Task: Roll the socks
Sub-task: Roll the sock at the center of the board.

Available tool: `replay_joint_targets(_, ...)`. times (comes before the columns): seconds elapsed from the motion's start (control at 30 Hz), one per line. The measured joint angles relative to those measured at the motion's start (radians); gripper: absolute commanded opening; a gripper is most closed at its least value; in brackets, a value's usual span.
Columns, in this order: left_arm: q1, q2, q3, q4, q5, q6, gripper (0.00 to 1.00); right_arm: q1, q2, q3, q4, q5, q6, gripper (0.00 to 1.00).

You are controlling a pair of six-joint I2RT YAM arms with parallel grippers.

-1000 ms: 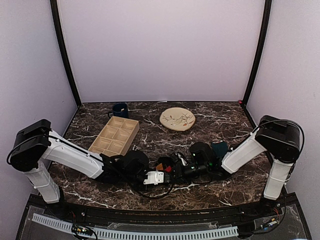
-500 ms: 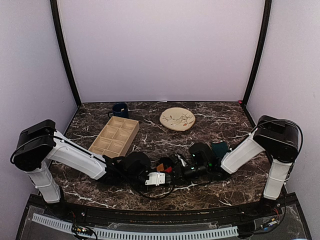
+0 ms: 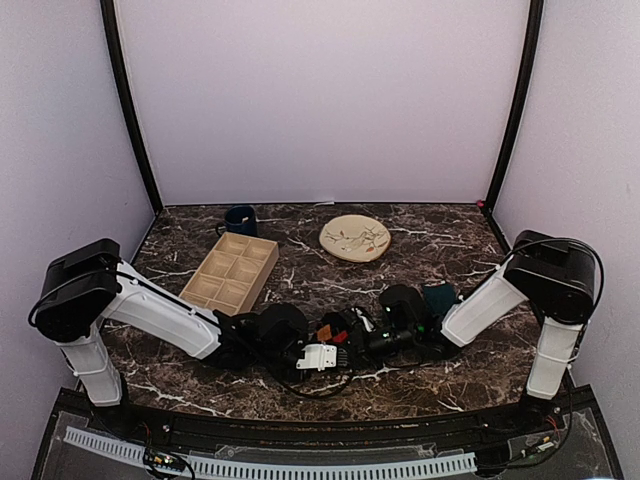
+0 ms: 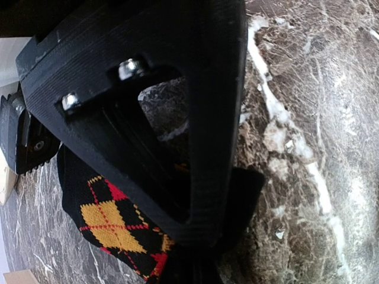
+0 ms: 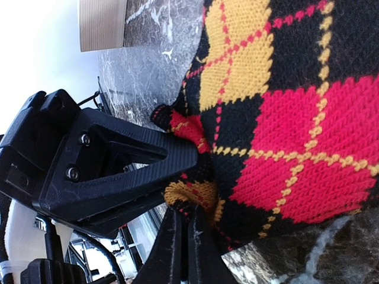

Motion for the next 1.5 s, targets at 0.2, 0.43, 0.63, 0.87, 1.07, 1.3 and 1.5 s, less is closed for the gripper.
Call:
replay_joint_targets(0.2,0.0,0.005,0.028,-0.047,0.016,0.0,0.0,-0.003,-0.002,-0.002,-0.005,0.006,-0.003,0.03)
replay_joint_targets(0.43,0.004,0.022,0.099,-0.154,0.059,-0.001,0.0,-0.004,-0.019,-0.035,-0.024,0.032,-0.019,0.2)
replay_joint_targets(0.63,0.012,0.036,0.159,-0.249,0.107,-0.015,0.0,-0.004,-0.07,-0.051,-0.064,0.065,-0.048,0.3)
replay_joint_targets(0.87,0.025,0.061,0.238,-0.365,0.177,-0.044,0.0,-0.004,-0.127,-0.074,-0.114,0.119,-0.085,0.35)
replay_joint_targets(1.07,0.04,0.088,0.303,-0.458,0.238,-0.07,0.0,-0.004,-0.18,-0.122,-0.137,0.18,-0.1,0.39)
replay_joint_targets(1.3,0.07,0.107,0.359,-0.557,0.319,-0.103,0.0,-0.004,-0.236,-0.161,-0.135,0.247,-0.124,0.44)
replay_joint_targets(1.5,0.1,0.13,0.409,-0.64,0.387,-0.127,0.0,-0.002,-0.305,-0.212,-0.124,0.309,-0.158,0.44)
